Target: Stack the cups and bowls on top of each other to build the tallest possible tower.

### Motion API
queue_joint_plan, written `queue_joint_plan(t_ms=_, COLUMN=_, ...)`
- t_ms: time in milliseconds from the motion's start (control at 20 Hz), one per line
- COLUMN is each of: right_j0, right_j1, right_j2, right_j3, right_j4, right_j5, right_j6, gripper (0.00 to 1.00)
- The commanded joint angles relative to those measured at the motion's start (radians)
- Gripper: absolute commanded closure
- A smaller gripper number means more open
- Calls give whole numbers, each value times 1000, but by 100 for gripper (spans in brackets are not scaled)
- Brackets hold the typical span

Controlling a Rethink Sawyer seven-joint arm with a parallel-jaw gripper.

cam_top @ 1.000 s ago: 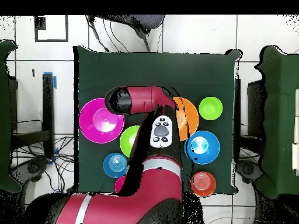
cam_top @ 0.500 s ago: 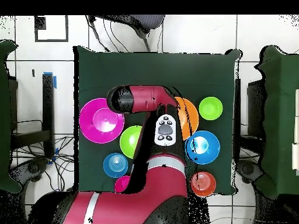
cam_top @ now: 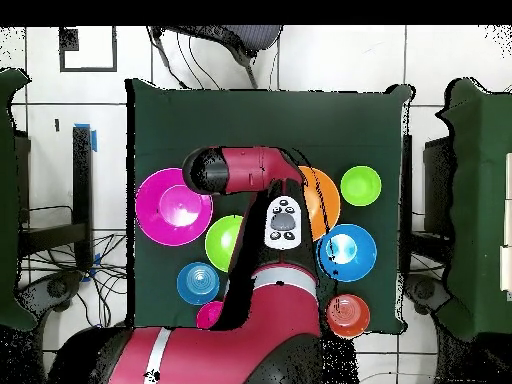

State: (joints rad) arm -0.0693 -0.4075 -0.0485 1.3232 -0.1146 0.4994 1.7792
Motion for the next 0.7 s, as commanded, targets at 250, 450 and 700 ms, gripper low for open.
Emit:
queue_joint_plan(t_ms=250, right_j0=3, right_j1=29, right_j2=95, right_j3=-24, right_j4=-93, right_j5=125, right_j6=-121, gripper=100)
queue_joint_plan(t_ms=450, right_j0=6, right_j1=30, right_j2=90, right_j3=-24, right_j4=-97, right_j5=135, right_j6=-126, gripper=100)
queue_joint_plan(t_ms=700, right_j0=9, right_j1=31, right_j2=85, right_j3=-22, right_j4=-101, right_j5=128, right_j6=-122, gripper=100)
